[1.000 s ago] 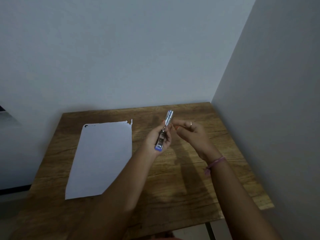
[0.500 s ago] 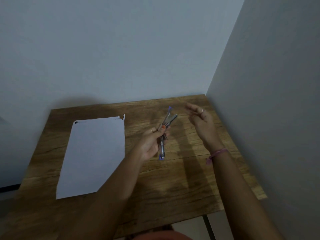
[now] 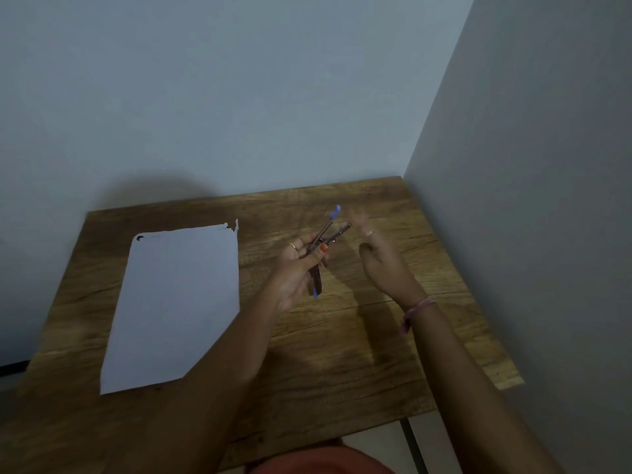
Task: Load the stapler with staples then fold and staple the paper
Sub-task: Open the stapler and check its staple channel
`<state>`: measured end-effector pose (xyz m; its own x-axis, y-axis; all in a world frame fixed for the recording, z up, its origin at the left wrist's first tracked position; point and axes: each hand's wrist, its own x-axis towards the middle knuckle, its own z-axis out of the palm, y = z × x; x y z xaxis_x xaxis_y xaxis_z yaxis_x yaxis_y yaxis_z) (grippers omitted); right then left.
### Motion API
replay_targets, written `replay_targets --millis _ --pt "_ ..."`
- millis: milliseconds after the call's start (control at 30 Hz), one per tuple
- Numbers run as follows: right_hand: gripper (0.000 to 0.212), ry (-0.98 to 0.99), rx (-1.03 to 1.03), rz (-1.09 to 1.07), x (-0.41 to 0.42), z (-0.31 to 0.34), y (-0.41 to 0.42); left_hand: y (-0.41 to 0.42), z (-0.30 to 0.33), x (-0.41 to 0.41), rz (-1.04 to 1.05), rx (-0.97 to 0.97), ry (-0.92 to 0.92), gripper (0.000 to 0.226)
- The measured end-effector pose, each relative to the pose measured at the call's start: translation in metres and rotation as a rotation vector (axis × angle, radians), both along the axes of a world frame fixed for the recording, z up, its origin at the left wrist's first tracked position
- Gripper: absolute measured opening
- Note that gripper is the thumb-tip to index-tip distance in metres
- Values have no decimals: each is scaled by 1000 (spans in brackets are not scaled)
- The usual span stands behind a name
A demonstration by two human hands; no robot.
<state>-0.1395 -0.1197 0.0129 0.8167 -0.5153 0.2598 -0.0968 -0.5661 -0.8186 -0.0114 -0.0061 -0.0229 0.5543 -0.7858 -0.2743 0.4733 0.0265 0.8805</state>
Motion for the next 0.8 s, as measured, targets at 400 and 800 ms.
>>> replay_targets --millis 400,800 --pt "72 132 -46 -10 -4 -12 -21 -13 4 6 -28 139 -497 33" --pt "67 23 22 -52 -21 -12 -47 -22 9 5 42 186 -601 35"
